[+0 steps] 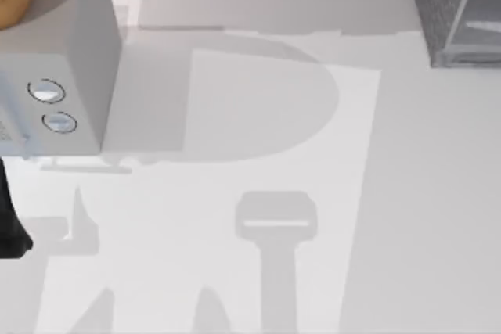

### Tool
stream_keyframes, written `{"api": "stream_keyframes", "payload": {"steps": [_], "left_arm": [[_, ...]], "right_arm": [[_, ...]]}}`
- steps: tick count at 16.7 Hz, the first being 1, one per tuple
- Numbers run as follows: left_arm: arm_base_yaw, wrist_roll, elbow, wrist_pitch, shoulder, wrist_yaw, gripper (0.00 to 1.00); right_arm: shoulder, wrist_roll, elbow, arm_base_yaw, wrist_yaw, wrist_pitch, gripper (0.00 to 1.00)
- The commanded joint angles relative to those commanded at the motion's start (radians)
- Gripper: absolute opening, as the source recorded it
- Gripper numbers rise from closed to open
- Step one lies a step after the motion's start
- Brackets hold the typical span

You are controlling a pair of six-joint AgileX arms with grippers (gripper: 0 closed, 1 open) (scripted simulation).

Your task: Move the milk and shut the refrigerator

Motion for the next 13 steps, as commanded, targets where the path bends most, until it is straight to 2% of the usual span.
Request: {"api": "stream_keyframes", "payload": {"steps": [10,13], "left_arm": [[0.0,0.0,0.0,0.0,0.0,0.0,1.0],[0.0,0.0,0.0,0.0,0.0,0.0,1.0]], "right_arm": [[-0.11,0.295,-0.138,0.453,0.327,0.181,1.0],[-0.143,0.399,-0.181,0.621,0.453,0.238,1.0]]}}
